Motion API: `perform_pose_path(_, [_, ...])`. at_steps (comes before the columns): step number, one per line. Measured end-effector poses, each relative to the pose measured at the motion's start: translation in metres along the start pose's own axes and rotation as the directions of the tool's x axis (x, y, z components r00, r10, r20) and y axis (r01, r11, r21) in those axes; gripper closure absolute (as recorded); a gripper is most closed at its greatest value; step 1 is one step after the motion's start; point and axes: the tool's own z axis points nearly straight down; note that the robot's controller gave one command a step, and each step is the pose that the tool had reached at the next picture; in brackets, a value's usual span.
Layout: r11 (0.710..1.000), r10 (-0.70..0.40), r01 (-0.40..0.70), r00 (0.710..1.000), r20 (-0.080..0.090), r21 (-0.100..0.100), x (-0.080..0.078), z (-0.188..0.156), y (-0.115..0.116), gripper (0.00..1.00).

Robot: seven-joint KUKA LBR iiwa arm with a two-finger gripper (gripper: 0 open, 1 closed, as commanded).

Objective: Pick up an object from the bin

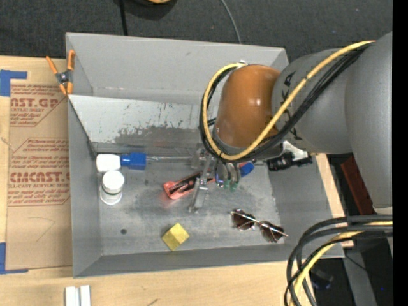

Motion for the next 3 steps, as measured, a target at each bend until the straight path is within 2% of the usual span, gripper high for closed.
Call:
perform_pose_path(1, [1.0, 0.019, -0.019, 1.0, -0.002, -0.001, -0.006, 0.031, -0.006, 0.0])
perform_pose_path(2, [1.0, 0.02, -0.02, 1.0, -0.003, 0.0, -0.008, 0.038, -0.009, 0.0])
perform_pose_path(3, [0.975, -0.224, 0.224, 0.975, -0.002, -0.002, -0.006, 0.062, -0.002, 1.0])
